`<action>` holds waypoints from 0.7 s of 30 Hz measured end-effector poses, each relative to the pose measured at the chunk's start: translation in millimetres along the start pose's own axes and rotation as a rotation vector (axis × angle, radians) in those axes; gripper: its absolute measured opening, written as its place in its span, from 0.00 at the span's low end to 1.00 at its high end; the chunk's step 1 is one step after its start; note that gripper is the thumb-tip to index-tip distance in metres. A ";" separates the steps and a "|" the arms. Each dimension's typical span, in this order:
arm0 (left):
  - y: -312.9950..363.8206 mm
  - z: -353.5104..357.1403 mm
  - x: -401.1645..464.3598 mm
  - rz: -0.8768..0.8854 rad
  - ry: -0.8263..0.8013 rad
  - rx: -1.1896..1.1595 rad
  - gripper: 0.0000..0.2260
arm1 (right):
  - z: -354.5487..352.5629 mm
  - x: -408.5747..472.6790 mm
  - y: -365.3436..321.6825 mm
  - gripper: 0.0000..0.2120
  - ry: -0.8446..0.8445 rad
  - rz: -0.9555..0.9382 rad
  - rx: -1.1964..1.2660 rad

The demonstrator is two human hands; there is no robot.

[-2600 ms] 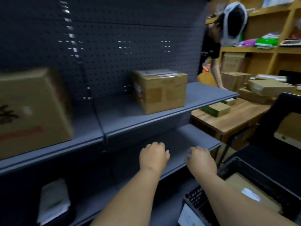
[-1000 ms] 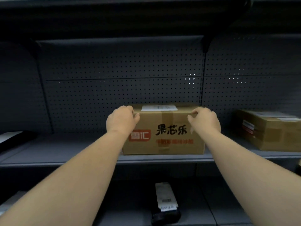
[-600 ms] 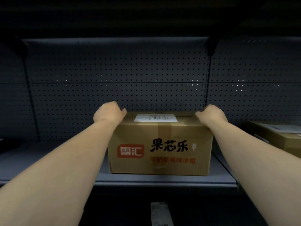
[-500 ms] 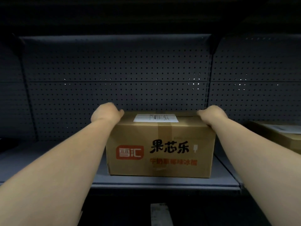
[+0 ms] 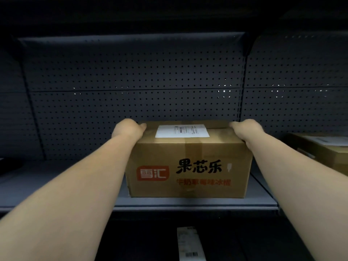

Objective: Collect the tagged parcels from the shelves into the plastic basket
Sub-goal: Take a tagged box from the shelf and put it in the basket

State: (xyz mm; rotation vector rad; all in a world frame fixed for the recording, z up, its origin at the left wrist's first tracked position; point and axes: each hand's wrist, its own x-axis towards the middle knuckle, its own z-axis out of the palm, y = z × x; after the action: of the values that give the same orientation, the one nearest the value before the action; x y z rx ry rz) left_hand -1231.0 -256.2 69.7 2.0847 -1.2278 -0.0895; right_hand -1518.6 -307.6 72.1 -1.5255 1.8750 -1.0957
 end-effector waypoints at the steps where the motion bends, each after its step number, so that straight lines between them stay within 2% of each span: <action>1: -1.5 -0.9 -3.7 -0.001 0.013 -0.013 0.19 | -0.4 -4.2 1.7 0.27 0.027 -0.001 0.003; 6: -10.0 -8.4 -25.7 -0.020 0.109 -0.076 0.21 | -4.5 -32.7 14.2 0.21 0.180 -0.034 -0.021; 11: -20.4 -14.0 -48.2 -0.023 0.164 -0.108 0.20 | -8.4 -66.8 25.7 0.23 0.270 -0.068 0.024; 15: -30.7 -21.3 -66.1 -0.043 0.159 -0.112 0.25 | -11.2 -92.9 35.1 0.19 0.309 -0.075 0.106; 21: -44.9 -30.3 -91.2 -0.024 0.169 -0.154 0.22 | -15.6 -125.8 43.4 0.20 0.331 -0.068 0.169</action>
State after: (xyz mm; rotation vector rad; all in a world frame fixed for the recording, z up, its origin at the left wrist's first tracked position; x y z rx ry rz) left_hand -1235.8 -154.5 40.0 1.9321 -1.0612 -0.0179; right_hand -1522.7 -180.3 30.7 -1.3879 1.8901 -1.5763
